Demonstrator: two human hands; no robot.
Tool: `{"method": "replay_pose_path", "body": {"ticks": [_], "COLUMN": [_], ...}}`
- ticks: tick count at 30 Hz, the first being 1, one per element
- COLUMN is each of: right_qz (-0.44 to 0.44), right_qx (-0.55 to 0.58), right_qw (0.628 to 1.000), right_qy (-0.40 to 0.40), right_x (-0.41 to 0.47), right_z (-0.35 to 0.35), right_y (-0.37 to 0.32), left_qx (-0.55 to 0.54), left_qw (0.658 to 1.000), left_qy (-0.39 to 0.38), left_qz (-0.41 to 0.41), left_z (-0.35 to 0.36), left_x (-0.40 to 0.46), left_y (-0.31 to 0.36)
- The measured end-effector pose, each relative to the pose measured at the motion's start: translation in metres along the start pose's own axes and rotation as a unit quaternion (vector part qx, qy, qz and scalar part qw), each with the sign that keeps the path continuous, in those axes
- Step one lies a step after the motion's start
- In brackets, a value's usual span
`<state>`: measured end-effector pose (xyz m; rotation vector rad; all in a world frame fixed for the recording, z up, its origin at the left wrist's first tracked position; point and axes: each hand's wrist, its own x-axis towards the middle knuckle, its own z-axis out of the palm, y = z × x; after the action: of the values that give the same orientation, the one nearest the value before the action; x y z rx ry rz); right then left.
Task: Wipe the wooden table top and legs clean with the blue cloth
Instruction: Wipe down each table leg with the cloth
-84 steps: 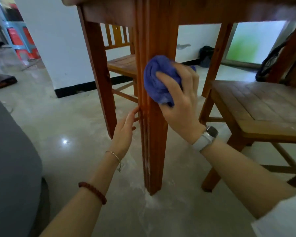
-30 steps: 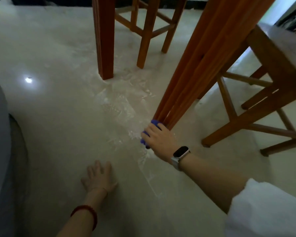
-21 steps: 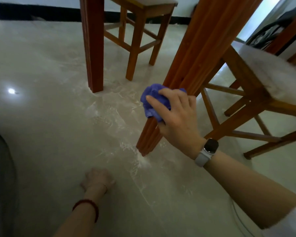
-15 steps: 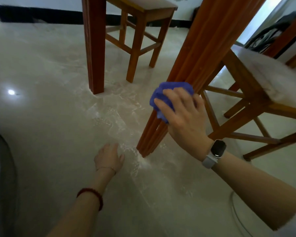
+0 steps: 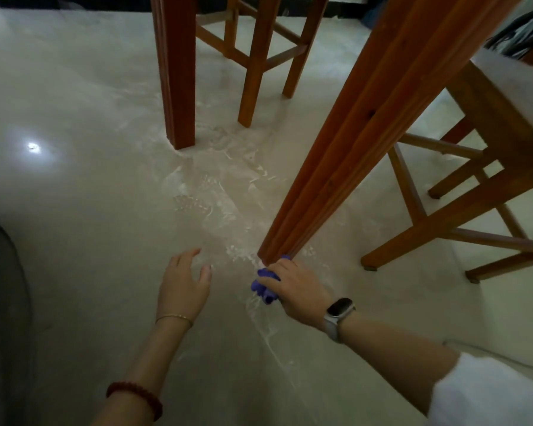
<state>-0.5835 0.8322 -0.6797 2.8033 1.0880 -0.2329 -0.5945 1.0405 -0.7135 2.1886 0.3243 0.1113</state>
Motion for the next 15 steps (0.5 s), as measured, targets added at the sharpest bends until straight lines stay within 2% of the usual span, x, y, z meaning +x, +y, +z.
{"method": "replay_pose_path", "body": {"ticks": [4, 9, 12, 15], "right_qz": [-0.056, -0.068, -0.006, 0.048], "right_qx": [0.046, -0.032, 0.048, 0.185], "right_qw": [0.988, 0.954, 0.933, 0.924], "right_qy": [0.135, 0.29, 0.355, 0.33], "right_x": [-0.021, -0.038, -0.035, -0.032], "right_z": [-0.039, -0.134, -0.164, -0.163], "right_y": [0.015, 0.023, 0.024, 0.015], "left_qx": [-0.081, -0.175, -0.293, -0.414], "left_qw": [0.996, 0.977, 0.943, 0.881], "left_qy": [0.007, 0.004, -0.043, -0.159], "left_qz": [0.022, 0.125, 0.153, 0.164], "left_z": [0.003, -0.014, -0.041, -0.064], "left_x": [-0.002, 0.007, 0.004, -0.008], "left_y": [0.034, 0.103, 0.14, 0.155]}}
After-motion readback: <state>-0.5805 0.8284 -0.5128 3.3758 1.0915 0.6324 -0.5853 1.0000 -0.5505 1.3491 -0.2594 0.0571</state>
